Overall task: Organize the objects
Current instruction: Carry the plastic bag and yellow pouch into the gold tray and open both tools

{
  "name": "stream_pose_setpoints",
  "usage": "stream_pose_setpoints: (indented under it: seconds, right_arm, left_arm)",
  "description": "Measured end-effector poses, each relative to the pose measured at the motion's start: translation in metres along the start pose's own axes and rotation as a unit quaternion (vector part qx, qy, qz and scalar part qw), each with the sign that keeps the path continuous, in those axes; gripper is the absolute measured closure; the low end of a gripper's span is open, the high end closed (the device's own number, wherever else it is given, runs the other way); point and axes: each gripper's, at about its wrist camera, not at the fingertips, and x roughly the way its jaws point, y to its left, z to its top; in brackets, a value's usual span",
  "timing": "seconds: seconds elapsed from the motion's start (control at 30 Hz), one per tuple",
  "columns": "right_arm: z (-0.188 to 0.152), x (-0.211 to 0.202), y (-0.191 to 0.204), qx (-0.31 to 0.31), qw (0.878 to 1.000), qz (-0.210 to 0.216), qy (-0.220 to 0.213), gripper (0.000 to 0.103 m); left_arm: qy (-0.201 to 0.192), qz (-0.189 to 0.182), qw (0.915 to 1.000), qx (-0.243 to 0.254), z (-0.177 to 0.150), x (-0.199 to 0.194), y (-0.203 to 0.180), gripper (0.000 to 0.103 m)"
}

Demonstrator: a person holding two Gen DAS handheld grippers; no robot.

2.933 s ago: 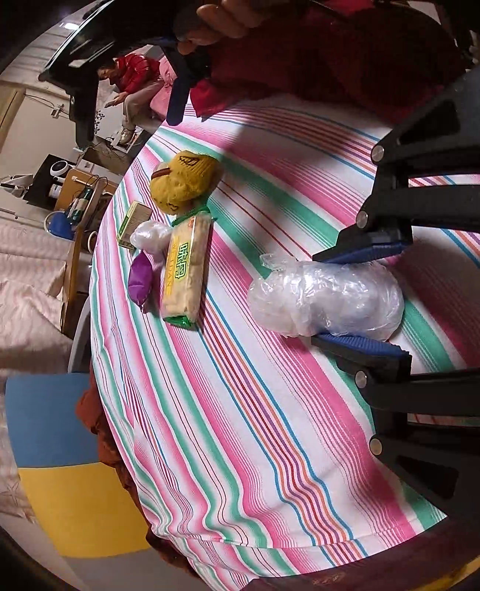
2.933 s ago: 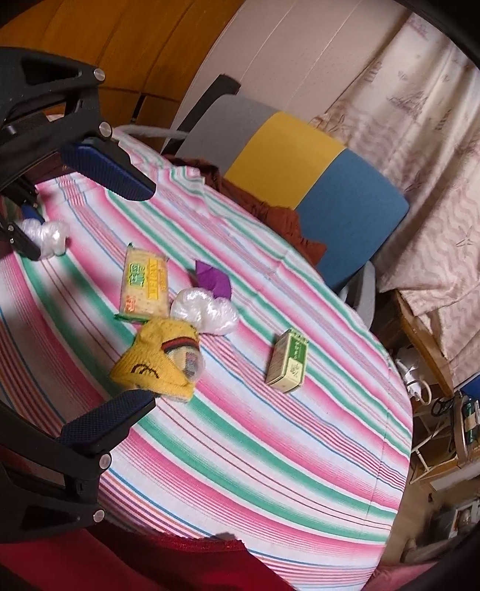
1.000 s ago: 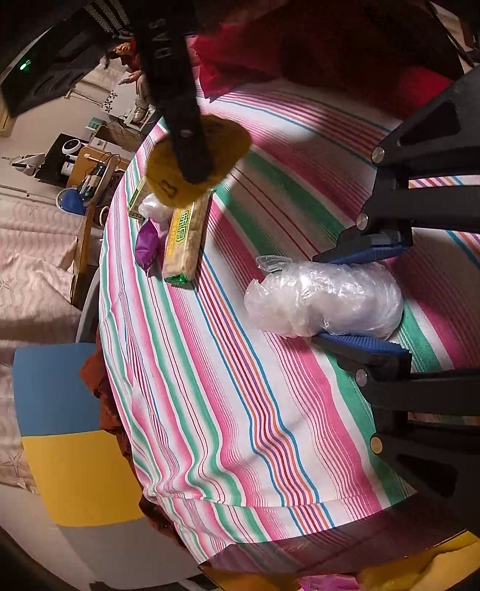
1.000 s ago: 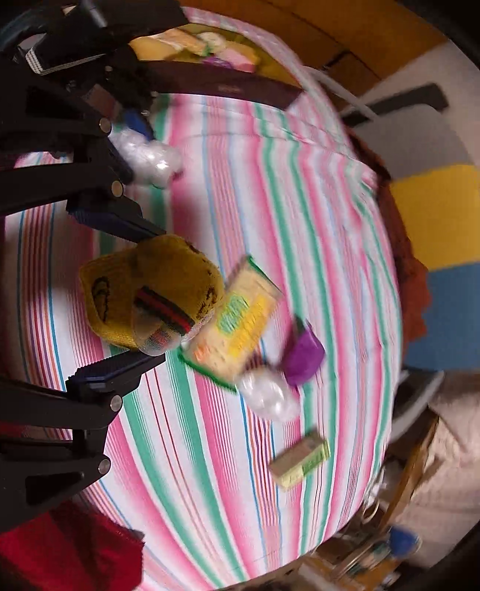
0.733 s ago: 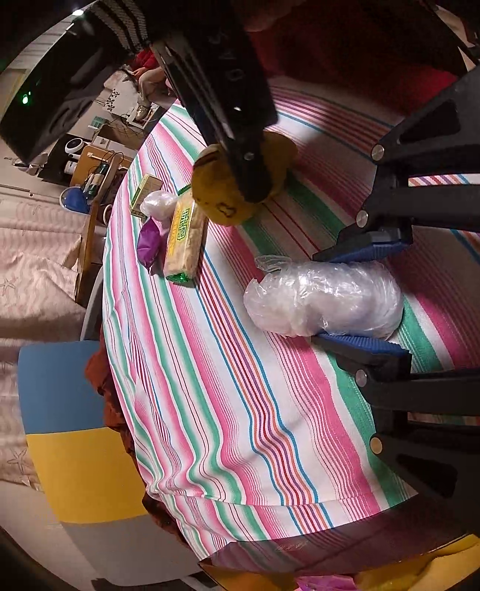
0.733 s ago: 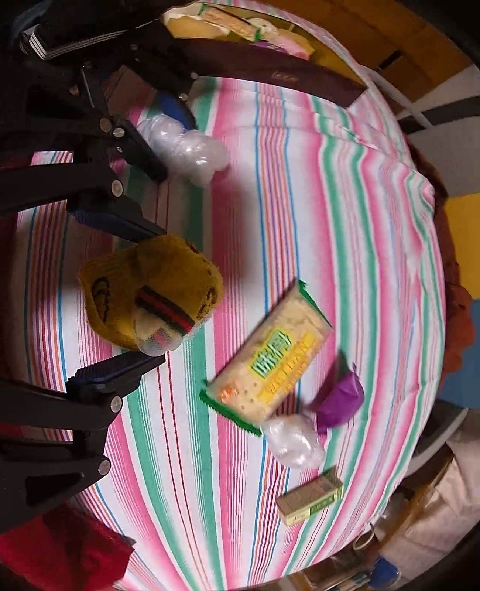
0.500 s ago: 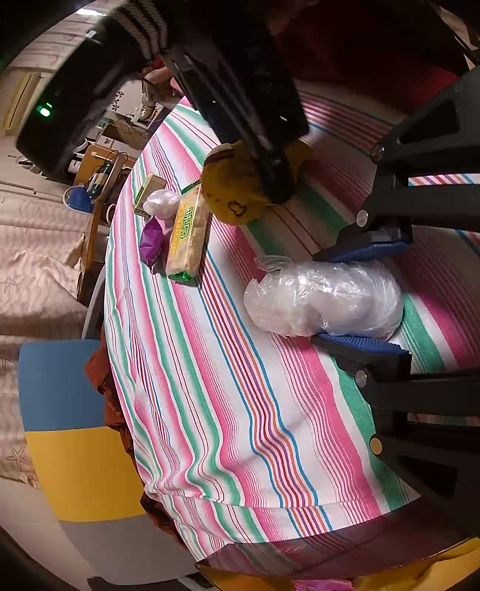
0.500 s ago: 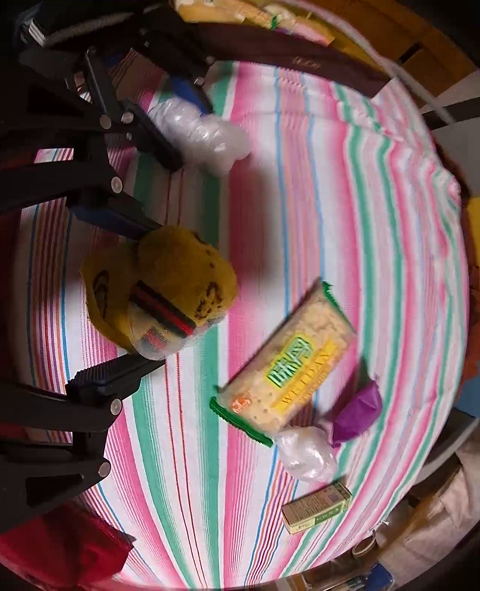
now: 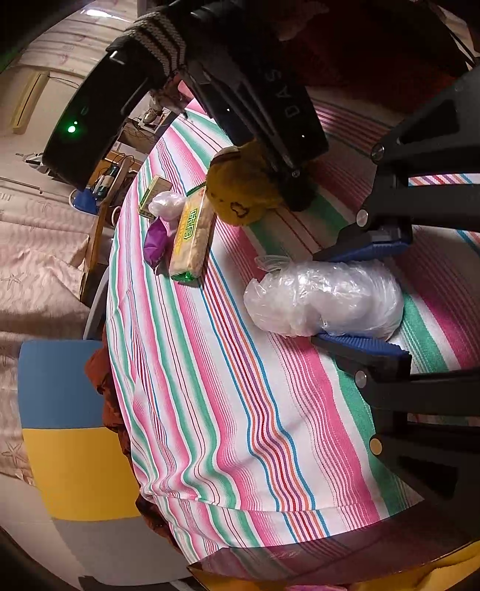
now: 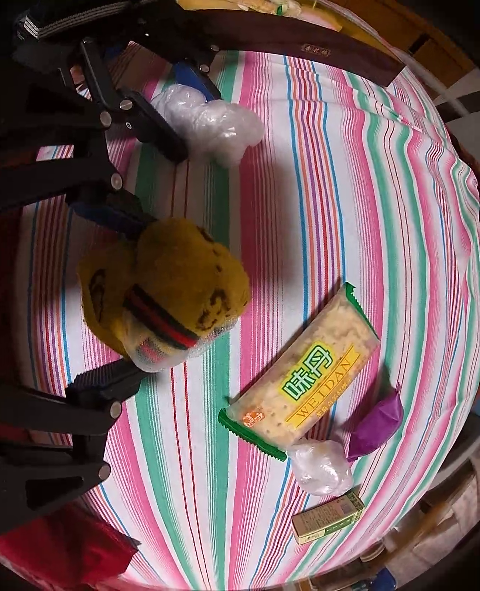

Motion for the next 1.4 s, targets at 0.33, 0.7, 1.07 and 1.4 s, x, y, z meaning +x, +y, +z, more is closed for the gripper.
stream_pose_setpoints:
  seconds: [0.33, 0.7, 1.07, 1.4]
  right_arm:
    - [0.000, -0.020, -0.008, 0.022, 0.998, 0.033, -0.048, 0.067]
    - [-0.009, -0.043, -0.032, 0.046, 0.990, 0.074, -0.111, 0.067]
    - [-0.009, -0.057, -0.003, 0.052, 0.976, 0.123, -0.171, 0.066]
    - [0.006, -0.078, 0.086, -0.013, 0.962, 0.179, -0.205, 0.066]
  left_arm:
    - [0.002, 0.015, 0.9998, -0.008, 0.003, -0.009, 0.004, 0.070]
    - [-0.083, 0.067, 0.9943, -0.004, 0.023, -0.082, 0.001, 0.070]
    - [-0.121, 0.125, 0.9835, -0.048, 0.017, -0.138, 0.043, 0.069]
    - [-0.129, 0.168, 0.9708, -0.112, -0.006, -0.163, 0.092, 0.069]
